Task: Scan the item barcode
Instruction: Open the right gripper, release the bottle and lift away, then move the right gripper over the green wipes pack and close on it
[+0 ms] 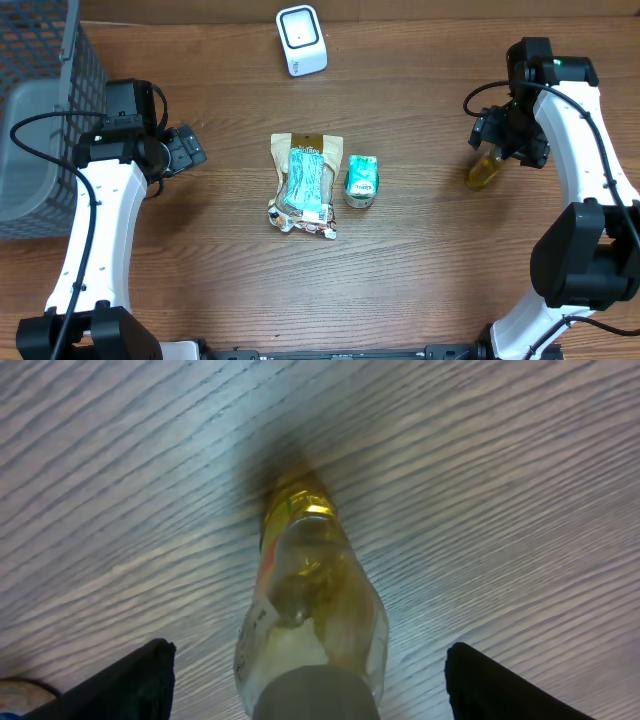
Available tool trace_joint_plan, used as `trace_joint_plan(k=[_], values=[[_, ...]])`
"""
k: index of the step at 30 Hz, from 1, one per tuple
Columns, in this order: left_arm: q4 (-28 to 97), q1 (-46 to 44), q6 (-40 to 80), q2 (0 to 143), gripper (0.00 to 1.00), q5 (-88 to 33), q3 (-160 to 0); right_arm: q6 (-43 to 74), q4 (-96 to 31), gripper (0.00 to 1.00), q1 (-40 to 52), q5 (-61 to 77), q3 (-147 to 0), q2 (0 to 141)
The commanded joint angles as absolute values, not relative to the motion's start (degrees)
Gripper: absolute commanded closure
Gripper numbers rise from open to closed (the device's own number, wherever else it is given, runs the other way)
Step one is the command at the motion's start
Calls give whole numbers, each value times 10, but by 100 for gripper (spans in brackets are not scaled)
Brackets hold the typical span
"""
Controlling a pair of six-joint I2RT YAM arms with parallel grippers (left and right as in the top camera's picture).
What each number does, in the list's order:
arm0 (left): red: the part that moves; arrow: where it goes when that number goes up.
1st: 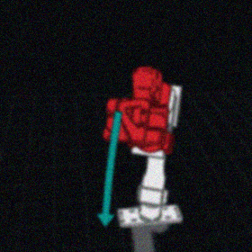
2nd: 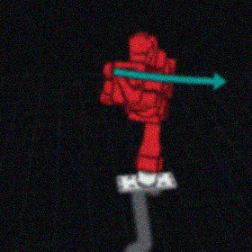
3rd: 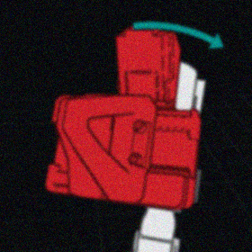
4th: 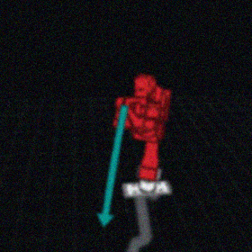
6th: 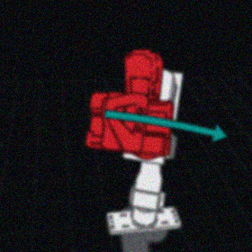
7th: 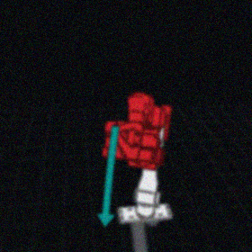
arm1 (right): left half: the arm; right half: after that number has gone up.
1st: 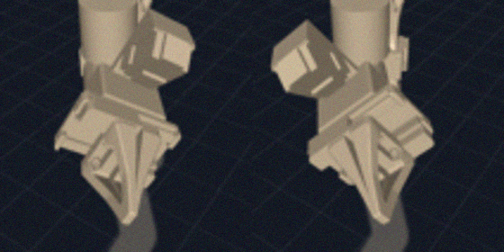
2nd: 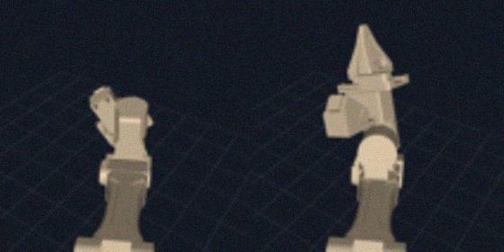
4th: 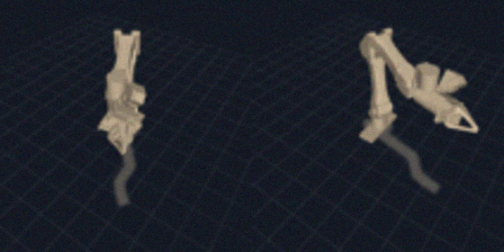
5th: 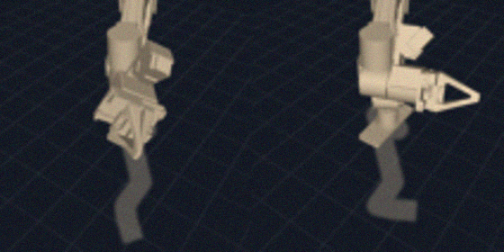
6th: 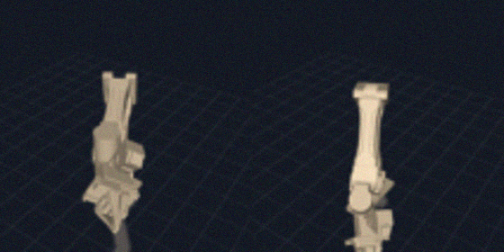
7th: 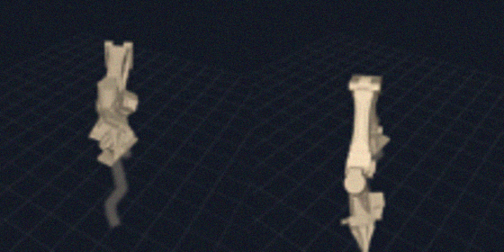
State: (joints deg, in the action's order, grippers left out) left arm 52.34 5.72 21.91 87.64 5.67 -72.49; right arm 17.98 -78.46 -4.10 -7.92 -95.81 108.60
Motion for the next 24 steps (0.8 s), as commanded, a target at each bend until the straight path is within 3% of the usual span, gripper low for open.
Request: trace_joint_plan(k=[1,10,13,18,24], values=[[522,56,212,870,0,61,-730,182,-789,15,-43,-83,-976,1078],[523,56,212,870,0,61,-730,180,-893,12,-35,-59,-1176,1076],[522,56,212,870,0,61,-730,177,-915,0,-28,6,-1218,1075],[523,56,212,870,0,61,-730,160,-914,0,-22,140,-1211,1075],[523,56,212,870,0,61,-730,160,-910,5,17,155,-1190,1075]])
